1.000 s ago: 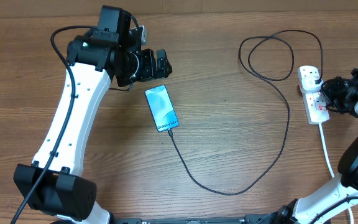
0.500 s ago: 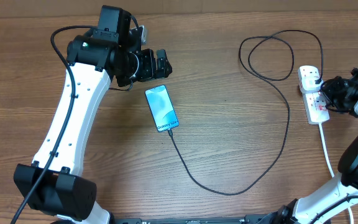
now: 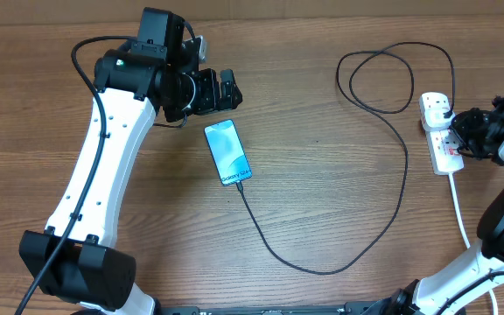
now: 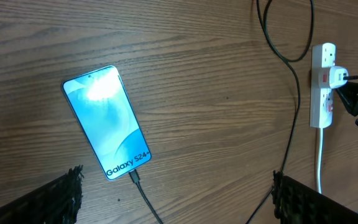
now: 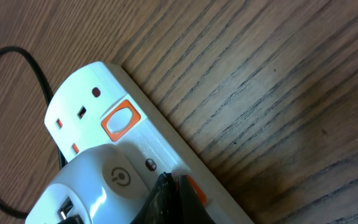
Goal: Plug charger to phone and switch on socket
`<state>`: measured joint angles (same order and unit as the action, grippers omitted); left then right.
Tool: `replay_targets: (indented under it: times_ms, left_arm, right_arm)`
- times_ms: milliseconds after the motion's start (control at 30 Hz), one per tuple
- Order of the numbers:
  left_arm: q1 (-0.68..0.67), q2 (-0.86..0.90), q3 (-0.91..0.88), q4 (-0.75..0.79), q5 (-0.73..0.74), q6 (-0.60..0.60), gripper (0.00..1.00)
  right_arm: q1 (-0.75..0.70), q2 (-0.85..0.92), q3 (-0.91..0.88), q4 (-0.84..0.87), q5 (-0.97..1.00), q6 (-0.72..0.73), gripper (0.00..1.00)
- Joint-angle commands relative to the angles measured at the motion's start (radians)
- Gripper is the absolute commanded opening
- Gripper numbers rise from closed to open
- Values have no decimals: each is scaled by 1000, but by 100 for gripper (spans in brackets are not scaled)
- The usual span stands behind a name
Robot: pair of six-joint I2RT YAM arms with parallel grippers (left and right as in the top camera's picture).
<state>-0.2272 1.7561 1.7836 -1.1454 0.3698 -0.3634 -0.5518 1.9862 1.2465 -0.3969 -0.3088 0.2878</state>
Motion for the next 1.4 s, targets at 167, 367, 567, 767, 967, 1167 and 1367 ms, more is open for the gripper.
replay_targets:
  times_ms: [167, 367, 567, 767, 967, 1167, 1367]
  left_arm:
    - [4, -2, 14, -3, 4, -3, 100]
    - [4, -2, 14, -3, 4, -3, 100]
    - [4, -2, 14, -3, 4, -3, 100]
    - [4, -2, 14, -3, 4, -3, 100]
    - [4, -2, 14, -3, 4, -3, 100]
    - [4, -2, 14, -3, 3, -3, 100]
    - [4, -2, 14, -3, 4, -3, 100]
  right_arm:
    - [34, 19, 17, -67, -82, 0, 4]
    - [74, 19, 17, -89, -82, -3, 4]
    - [98, 19, 17, -129, -78, -3, 4]
    - [99, 19, 17, -161, -84, -3, 4]
    - [99, 19, 17, -181, -93, -3, 4]
    - [76, 12, 65, -223, -26, 6, 4]
    - [24, -28, 209, -336, 108, 16, 4]
